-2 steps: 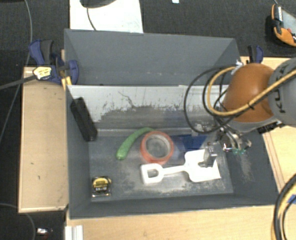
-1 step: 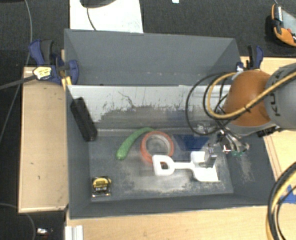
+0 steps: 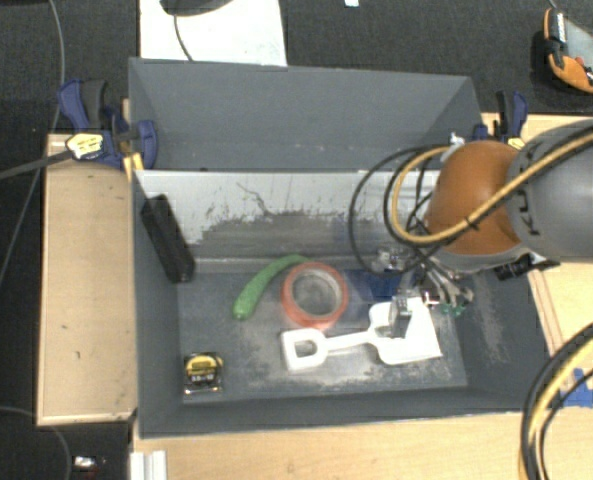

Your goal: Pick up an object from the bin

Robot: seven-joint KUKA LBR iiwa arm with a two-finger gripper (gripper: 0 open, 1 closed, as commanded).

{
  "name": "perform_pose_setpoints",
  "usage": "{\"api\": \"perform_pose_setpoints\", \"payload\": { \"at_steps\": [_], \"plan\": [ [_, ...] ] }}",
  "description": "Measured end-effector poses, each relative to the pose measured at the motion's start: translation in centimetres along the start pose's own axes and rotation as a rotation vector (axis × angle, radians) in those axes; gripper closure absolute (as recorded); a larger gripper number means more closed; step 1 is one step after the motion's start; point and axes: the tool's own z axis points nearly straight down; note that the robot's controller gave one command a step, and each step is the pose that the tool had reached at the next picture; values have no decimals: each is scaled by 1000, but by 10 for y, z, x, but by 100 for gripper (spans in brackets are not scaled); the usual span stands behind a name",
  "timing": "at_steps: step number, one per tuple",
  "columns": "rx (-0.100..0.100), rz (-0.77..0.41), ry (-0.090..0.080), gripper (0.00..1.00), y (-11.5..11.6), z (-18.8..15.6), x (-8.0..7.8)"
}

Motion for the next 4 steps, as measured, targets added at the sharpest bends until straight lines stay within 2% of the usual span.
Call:
{"api": "perform_pose_setpoints", "payload": {
  "at_steps": [1, 2, 3, 4],
  "plan": [
    [5, -36, -6, 0, -12, 0, -20],
    [2, 99, -6, 0, 1, 0, -5],
    [4, -16, -11, 0, -30, 0, -19],
    [-1, 138, -12, 0, 14, 0, -23]
  ]
}}
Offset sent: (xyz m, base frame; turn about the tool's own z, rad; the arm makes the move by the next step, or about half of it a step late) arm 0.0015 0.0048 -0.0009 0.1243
